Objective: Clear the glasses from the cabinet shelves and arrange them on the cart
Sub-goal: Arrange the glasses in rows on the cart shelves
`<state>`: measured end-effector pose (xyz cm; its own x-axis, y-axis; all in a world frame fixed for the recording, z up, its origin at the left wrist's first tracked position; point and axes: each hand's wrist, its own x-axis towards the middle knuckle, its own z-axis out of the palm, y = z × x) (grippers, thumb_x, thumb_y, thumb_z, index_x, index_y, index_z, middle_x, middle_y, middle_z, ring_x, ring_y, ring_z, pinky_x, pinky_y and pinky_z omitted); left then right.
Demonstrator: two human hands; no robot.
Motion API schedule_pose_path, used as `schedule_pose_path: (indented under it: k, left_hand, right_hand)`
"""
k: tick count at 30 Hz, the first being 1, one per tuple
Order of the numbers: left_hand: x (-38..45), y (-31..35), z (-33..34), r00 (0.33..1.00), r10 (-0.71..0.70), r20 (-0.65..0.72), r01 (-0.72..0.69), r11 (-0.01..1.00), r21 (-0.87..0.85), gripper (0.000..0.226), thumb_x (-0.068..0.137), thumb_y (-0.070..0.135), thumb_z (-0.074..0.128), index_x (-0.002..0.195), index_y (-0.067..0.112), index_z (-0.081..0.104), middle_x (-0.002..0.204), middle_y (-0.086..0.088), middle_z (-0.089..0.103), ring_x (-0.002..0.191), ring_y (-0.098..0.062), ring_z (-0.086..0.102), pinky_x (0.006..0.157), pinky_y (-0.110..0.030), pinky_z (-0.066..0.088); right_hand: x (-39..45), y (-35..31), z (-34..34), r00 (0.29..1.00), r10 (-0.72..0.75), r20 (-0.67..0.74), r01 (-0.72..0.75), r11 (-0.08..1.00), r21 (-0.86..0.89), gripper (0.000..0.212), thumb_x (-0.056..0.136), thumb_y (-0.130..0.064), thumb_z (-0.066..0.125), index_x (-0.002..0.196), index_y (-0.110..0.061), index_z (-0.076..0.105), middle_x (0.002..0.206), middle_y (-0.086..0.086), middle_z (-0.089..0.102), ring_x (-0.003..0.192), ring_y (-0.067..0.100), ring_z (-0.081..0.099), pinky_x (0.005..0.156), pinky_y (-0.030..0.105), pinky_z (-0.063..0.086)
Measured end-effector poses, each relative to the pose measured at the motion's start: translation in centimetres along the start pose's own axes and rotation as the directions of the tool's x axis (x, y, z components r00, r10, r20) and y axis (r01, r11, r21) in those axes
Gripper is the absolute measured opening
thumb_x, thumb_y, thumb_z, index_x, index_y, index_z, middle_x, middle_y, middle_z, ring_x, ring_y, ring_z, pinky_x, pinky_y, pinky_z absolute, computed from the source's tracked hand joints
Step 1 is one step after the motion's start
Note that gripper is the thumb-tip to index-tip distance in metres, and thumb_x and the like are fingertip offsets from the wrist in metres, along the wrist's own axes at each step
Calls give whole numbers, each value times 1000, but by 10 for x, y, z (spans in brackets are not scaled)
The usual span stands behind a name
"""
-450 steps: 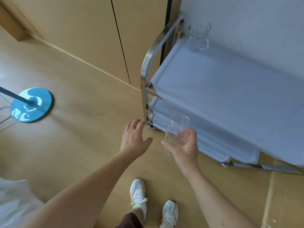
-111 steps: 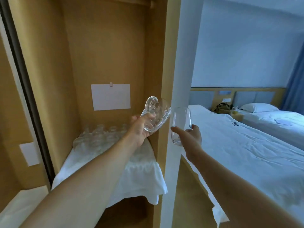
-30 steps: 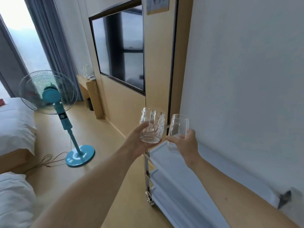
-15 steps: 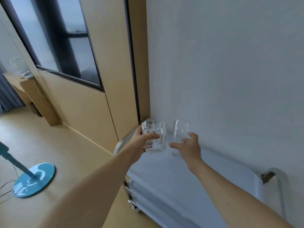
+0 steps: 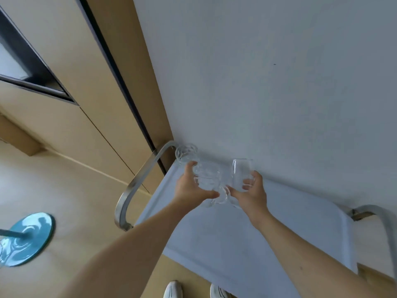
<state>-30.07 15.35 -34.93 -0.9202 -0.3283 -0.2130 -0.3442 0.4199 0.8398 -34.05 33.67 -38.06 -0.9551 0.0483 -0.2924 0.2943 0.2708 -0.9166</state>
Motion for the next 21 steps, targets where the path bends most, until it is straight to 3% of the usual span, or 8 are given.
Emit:
schedule_pose_path:
  k: [5, 8, 11, 14, 16, 21]
  left_hand:
    - [36, -17, 23, 990, 81, 113, -104, 971, 215, 112, 52, 27, 95, 144, 27, 31, 133, 10, 41, 120, -15, 43, 75, -6, 37]
    - [50, -21, 34, 978, 113, 178, -167, 928, 333, 114, 51, 31, 93, 146, 27, 29, 137, 9, 42, 129, -17, 37, 97, -21, 36]
    - [63, -21, 41, 965, 111, 236, -197, 903, 382, 123, 52, 31, 93, 151, 35, 20, 142, 5, 40, 130, -18, 34, 105, -32, 39]
    - [81, -16, 46, 943, 110, 315, -253, 850, 461, 125, 56, 30, 90, 154, 40, 14, 144, 0, 32, 131, -22, 33, 94, -30, 42]
    - [93, -12, 50, 932, 120, 341, -294, 802, 520, 117, 57, 30, 88, 152, 38, 19, 141, -1, 31, 129, -23, 33, 86, -28, 41]
    - [115, -2, 59, 922, 191, 338, -369, 698, 614, 107, 56, 38, 87, 144, 27, 26, 136, -3, 38, 126, -25, 36, 93, -31, 40]
  right_hand:
    - [14, 26, -6, 990, 112, -86, -110, 994, 25, 93, 64, -22, 95, 138, -26, 38, 120, -1, 56, 108, 20, 59, 89, 35, 49]
    - [21, 36, -8, 983, 143, -117, -142, 990, 16, 89, 63, -19, 95, 133, -26, 39, 119, 0, 56, 108, 22, 59, 91, 39, 51]
    - [27, 42, -9, 976, 164, -143, -163, 986, 14, 86, 63, -17, 95, 127, -28, 38, 119, 0, 56, 108, 23, 59, 95, 44, 51]
    - [35, 45, -7, 972, 160, -169, -163, 987, -3, 86, 61, -19, 96, 123, -31, 36, 120, 0, 57, 109, 21, 59, 95, 39, 50]
    - [39, 47, -6, 969, 160, -190, -166, 986, -15, 87, 59, -20, 96, 122, -32, 36, 119, -2, 58, 110, 19, 60, 91, 33, 48]
    - [48, 55, -6, 965, 161, -207, -169, 985, -24, 90, 57, -26, 98, 122, -33, 35, 117, -7, 58, 113, 13, 57, 94, 28, 44]
